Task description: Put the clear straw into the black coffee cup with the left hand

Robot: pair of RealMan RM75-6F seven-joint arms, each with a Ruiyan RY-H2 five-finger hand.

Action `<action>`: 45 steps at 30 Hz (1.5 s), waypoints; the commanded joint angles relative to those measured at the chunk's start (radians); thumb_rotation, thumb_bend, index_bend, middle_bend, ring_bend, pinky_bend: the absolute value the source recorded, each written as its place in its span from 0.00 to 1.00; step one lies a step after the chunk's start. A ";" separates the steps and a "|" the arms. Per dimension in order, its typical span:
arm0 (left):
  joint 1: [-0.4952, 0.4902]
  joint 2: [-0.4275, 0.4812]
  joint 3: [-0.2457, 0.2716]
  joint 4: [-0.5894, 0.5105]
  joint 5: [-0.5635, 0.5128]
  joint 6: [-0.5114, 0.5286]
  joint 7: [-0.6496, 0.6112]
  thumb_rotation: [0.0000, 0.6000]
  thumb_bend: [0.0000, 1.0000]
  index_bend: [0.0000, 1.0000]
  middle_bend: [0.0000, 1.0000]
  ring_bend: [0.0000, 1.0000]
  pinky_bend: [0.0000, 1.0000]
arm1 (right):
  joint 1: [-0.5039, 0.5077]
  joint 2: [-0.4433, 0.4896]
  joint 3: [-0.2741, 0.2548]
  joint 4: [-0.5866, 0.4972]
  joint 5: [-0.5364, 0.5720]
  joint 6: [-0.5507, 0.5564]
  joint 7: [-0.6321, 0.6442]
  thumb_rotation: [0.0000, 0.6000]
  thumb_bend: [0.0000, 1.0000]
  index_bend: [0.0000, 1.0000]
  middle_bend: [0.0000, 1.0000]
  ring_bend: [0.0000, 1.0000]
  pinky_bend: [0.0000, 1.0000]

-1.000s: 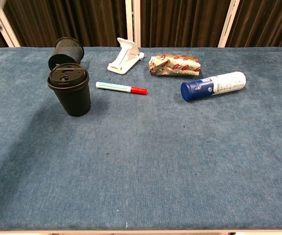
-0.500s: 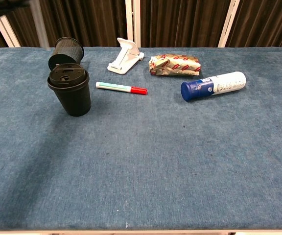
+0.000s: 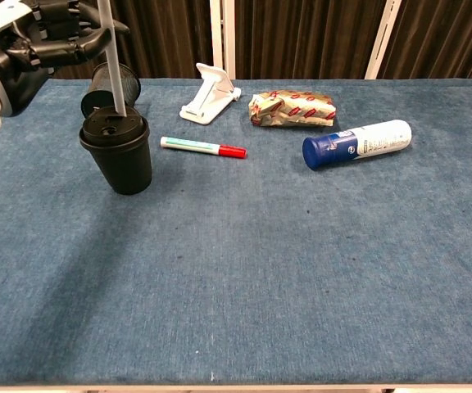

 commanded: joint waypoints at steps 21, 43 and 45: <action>0.017 0.010 0.025 0.029 0.000 -0.018 0.011 1.00 0.38 0.55 0.33 0.13 0.04 | -0.002 -0.001 -0.004 0.003 0.000 0.000 0.024 1.00 0.13 0.00 0.07 0.00 0.02; 0.040 -0.006 0.050 0.078 0.003 -0.022 -0.002 1.00 0.31 0.18 0.23 0.07 0.01 | -0.005 -0.002 -0.003 0.004 0.003 0.003 0.043 1.00 0.13 0.00 0.07 0.00 0.02; 0.044 0.000 0.051 0.075 0.004 -0.022 -0.001 1.00 0.30 0.15 0.21 0.06 0.01 | -0.006 -0.001 -0.003 0.005 0.002 0.006 0.045 1.00 0.13 0.00 0.07 0.00 0.02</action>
